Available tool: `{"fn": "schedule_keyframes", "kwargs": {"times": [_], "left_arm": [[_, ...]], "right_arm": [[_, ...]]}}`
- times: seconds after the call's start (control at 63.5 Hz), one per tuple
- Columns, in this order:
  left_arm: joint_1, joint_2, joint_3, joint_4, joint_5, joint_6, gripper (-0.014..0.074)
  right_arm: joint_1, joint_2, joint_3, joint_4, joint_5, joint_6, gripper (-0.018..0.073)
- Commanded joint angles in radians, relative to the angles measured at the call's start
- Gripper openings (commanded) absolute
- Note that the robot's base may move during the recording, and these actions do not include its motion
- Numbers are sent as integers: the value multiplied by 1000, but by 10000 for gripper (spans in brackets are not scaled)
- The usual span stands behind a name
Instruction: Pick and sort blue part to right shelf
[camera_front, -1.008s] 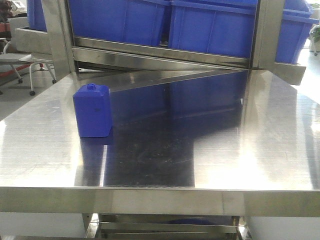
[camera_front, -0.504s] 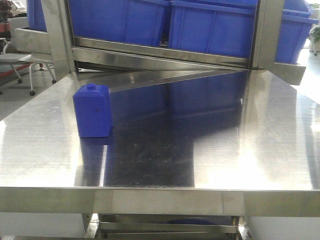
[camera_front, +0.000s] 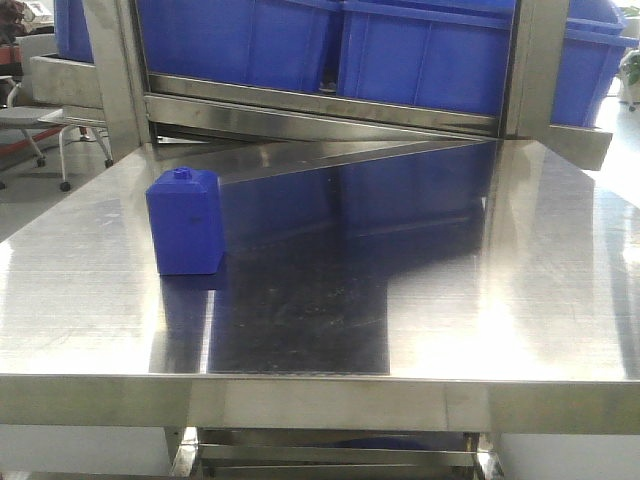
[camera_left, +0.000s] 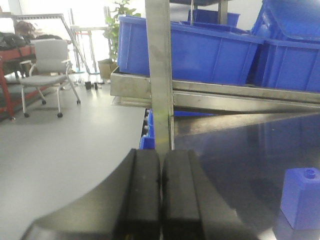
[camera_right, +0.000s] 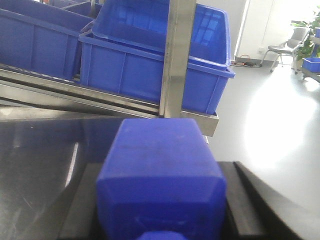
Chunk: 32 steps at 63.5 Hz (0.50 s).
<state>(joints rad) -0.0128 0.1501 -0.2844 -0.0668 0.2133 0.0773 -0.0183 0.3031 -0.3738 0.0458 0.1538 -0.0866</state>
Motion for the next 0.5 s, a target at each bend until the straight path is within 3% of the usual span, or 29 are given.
{"fn": "schedule_keyframes", "kwargs": {"times": [0.0, 0.142, 0.252, 0.331, 0.378, 0.488], "left_arm": [[-17, 96, -90, -7, -44, -6, 124], [-80, 204, -145, 20, -44, -6, 125], [-171, 305, -178, 24, -42, -8, 158], [-241, 381, -202, 27, -42, -13, 265], [-285, 429, -218, 27, -42, -27, 377], [-373, 550, -282, 41, -40, -146, 639]], "right_arm": [[-5, 5, -28, -11, -100, -6, 267], [-5, 5, -28, -11, -100, -6, 267], [-5, 5, -28, -11, -100, -6, 267], [-5, 5, -28, -11, -100, -6, 267], [-5, 5, -28, -11, -100, -6, 267], [-5, 5, -28, -11, -100, -6, 267]]}}
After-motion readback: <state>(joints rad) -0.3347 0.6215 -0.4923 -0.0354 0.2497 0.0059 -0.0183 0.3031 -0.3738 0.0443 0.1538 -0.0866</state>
